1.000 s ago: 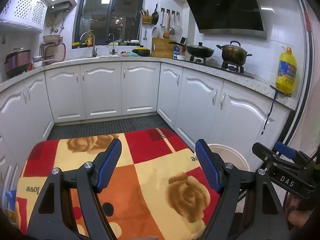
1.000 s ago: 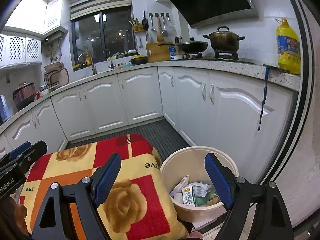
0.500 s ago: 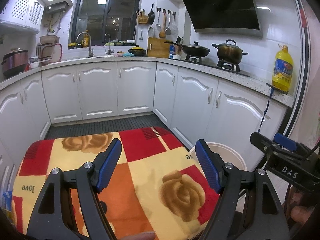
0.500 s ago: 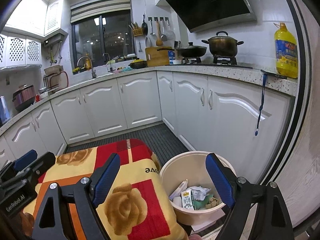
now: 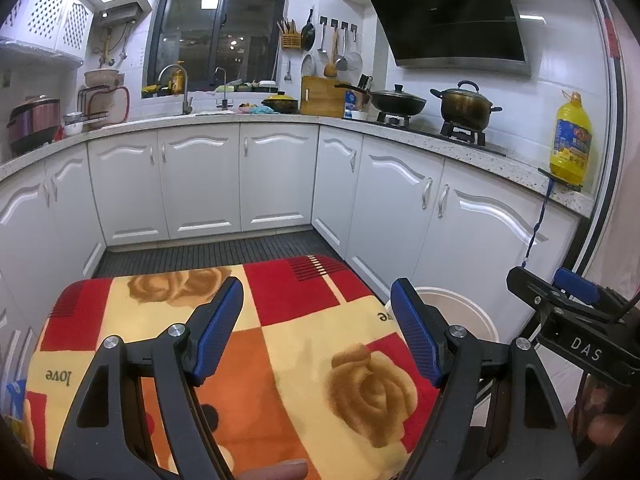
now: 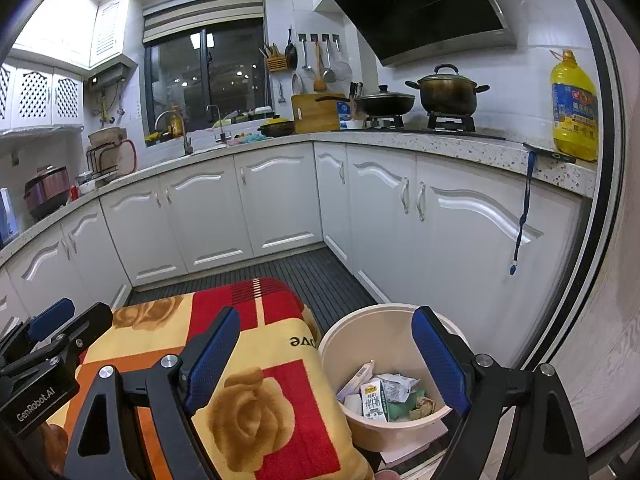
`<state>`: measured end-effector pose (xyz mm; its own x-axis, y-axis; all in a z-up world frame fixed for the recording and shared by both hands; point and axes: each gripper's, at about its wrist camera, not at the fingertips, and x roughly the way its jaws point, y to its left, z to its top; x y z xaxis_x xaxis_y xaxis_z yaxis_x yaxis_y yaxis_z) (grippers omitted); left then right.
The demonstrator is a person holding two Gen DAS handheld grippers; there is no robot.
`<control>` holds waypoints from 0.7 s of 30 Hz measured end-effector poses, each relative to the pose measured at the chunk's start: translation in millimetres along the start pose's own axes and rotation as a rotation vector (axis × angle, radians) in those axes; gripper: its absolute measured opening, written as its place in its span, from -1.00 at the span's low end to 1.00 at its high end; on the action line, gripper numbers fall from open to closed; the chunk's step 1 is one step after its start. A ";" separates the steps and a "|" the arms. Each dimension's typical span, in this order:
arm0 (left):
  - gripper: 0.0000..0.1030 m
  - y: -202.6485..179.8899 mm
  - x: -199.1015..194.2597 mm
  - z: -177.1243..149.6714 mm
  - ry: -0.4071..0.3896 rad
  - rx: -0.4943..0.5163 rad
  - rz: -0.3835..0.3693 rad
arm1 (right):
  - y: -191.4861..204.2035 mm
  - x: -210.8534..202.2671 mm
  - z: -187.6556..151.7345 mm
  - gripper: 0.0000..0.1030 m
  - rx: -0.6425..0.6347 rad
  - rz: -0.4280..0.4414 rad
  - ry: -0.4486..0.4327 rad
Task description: Collect trash
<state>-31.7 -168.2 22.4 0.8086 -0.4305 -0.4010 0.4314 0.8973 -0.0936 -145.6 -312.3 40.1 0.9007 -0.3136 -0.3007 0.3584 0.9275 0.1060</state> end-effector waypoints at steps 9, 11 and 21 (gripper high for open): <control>0.47 -0.5 -0.1 0.2 -0.003 0.000 0.001 | -1.6 0.4 0.8 0.71 0.013 -0.002 -0.001; 0.47 0.0 0.1 0.4 -0.002 -0.002 -0.002 | -1.7 0.2 0.4 0.72 0.012 -0.003 -0.004; 0.47 -1.1 0.4 1.2 -0.005 -0.006 0.003 | -2.8 0.0 -0.5 0.73 0.012 -0.003 0.002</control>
<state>-31.4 -169.5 23.4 0.8117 -0.4287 -0.3966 0.4268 0.8990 -0.0983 -146.7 -314.8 39.4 0.8992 -0.3161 -0.3026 0.3640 0.9241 0.1163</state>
